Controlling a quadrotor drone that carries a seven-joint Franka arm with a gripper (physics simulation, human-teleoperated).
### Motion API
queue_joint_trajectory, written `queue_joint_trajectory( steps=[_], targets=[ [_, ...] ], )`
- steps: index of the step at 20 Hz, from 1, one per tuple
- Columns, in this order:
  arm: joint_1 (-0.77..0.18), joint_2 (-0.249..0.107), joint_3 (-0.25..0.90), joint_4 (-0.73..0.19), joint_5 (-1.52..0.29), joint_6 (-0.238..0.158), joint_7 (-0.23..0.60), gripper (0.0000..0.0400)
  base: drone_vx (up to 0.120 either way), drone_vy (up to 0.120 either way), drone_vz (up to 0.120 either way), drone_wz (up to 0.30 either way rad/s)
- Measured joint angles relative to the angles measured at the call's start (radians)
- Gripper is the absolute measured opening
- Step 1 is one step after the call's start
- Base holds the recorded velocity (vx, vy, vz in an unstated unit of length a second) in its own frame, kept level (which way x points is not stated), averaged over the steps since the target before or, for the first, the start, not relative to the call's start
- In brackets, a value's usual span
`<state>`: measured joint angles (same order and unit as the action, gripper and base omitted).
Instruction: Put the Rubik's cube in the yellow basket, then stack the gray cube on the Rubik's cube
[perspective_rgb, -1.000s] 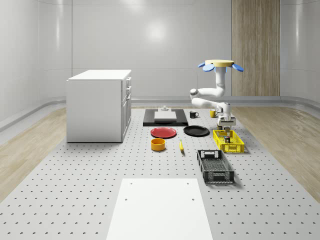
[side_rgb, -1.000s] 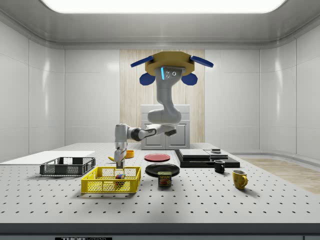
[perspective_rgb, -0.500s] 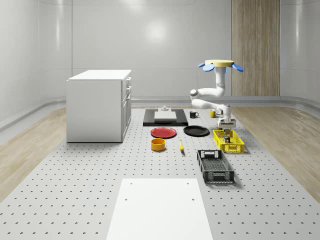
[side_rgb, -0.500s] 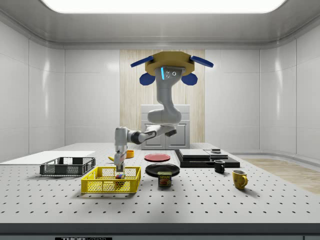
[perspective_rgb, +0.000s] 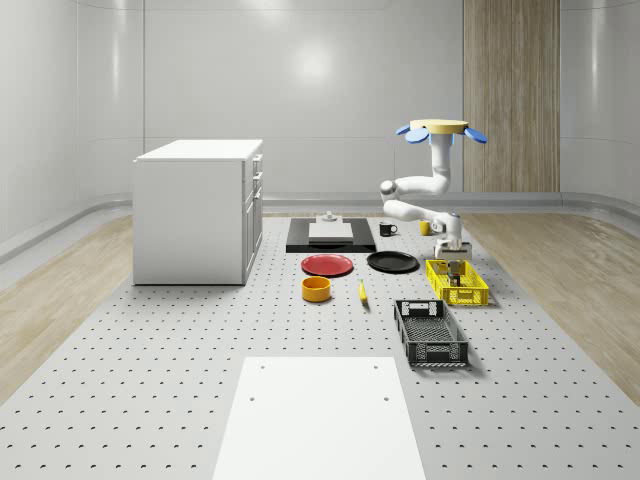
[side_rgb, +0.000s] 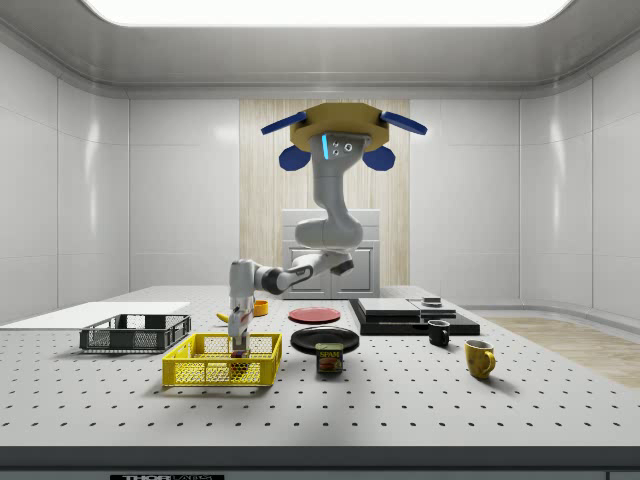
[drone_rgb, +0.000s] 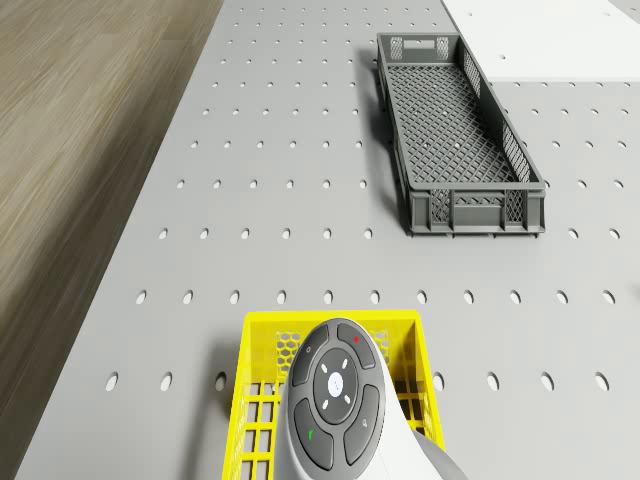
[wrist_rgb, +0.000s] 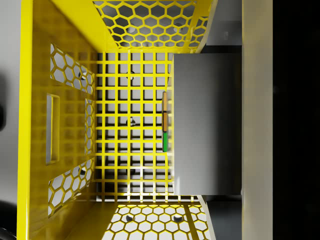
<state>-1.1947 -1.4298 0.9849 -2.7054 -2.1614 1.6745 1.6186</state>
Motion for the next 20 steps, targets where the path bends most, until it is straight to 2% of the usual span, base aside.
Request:
queue_joint_trajectory(
  steps=[1, 4, 8, 14, 20],
  targets=[
    [-0.001, 0.002, -0.005, 0.003, -0.005, 0.002, -0.001, 0.0250, 0.000, 0.000, 0.000, 0.000],
    [0.000, 0.006, -0.011, 0.007, -0.012, 0.002, -0.003, 0.0323, 0.000, 0.000, 0.000, 0.000],
    [0.009, 0.006, 0.011, -0.009, 0.007, -0.015, -0.004, 0.0372, 0.000, 0.000, 0.000, 0.000],
    [0.024, 0.004, 0.059, -0.039, 0.051, -0.045, -0.004, 0.0394, 0.000, 0.000, 0.000, 0.000],
    [0.029, 0.005, 0.076, -0.049, 0.066, -0.056, -0.004, 0.0398, 0.000, 0.000, 0.000, 0.000]
  ],
)
